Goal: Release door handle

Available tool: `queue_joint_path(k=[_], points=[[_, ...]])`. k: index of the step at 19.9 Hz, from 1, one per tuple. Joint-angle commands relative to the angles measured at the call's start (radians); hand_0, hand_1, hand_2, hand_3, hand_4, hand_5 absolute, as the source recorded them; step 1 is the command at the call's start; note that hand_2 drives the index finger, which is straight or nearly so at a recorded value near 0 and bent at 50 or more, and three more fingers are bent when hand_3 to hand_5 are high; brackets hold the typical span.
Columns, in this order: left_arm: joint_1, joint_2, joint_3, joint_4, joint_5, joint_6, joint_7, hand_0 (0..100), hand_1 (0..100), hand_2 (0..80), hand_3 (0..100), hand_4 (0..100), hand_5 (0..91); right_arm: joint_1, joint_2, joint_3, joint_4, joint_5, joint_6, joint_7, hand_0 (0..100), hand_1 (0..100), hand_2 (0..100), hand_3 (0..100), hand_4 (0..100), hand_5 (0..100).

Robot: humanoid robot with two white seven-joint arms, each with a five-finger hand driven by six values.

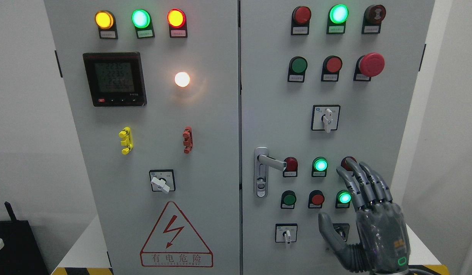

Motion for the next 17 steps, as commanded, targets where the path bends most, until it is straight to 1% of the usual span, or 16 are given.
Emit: queue_joint_path(k=[1,17], points=[[0.0,0.0,-0.014,0.02,0.0,0.001,-0.001,12,39,0.0,0,0,0.0,0.004,0.001,0.001,-0.016,0.0,0.001,0.002,50,14,0,0,0,0],[0.0,0.0,-0.014,0.02,0.0,0.001,-0.001,12,39,0.0,0,0,0.0,0.004,0.002,0.001,-0.017,0.0,0.001,0.005,48,16,0,0,0,0]])
